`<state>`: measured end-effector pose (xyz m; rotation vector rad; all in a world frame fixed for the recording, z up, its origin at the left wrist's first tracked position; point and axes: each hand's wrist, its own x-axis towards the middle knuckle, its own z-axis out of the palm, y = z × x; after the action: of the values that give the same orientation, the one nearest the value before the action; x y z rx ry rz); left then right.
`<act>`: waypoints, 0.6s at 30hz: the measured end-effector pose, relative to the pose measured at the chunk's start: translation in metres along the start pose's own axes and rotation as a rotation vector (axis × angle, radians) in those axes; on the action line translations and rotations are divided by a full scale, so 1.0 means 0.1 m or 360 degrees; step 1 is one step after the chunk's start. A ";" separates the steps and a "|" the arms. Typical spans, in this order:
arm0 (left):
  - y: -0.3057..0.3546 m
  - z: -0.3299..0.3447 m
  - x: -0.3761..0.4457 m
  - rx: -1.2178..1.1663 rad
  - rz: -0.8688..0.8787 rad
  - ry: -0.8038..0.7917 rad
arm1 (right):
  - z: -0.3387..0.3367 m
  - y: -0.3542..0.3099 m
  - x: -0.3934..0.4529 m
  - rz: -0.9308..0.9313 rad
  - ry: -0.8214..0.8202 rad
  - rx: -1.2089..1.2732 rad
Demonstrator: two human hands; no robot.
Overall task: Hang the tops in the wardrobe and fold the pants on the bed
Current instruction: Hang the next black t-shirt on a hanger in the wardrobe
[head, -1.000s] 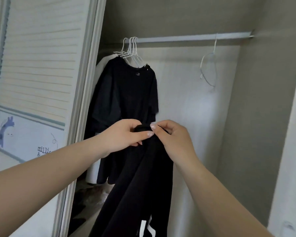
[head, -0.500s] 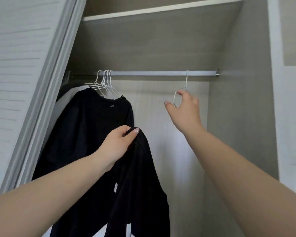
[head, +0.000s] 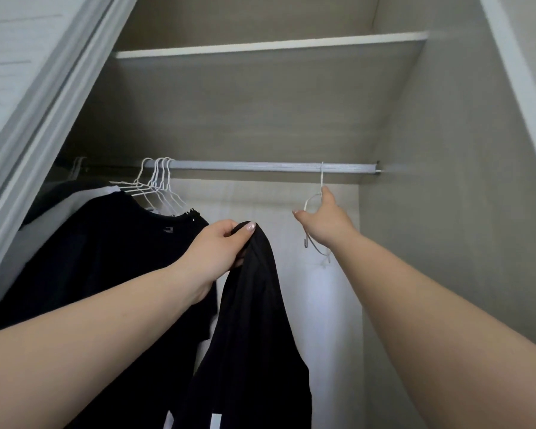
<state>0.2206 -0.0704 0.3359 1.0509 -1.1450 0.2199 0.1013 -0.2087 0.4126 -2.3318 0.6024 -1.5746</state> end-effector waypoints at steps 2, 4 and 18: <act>-0.04 -0.01 0.08 0.0000 0.0008 -0.0004 | 0.03 0.01 0.08 -0.0079 -0.0017 -0.0108; -0.06 -0.03 0.13 -0.0011 0.0011 0.0004 | 0.04 0.01 0.12 -0.0135 -0.0063 -0.0181; -0.07 -0.16 0.19 -0.0023 -0.0005 0.0027 | 0.09 -0.03 0.19 -0.0063 0.0321 -0.0012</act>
<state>0.2435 -0.0684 0.3475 1.0362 -1.1283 0.2171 0.1163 -0.2153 0.4262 -2.2190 0.6101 -1.8439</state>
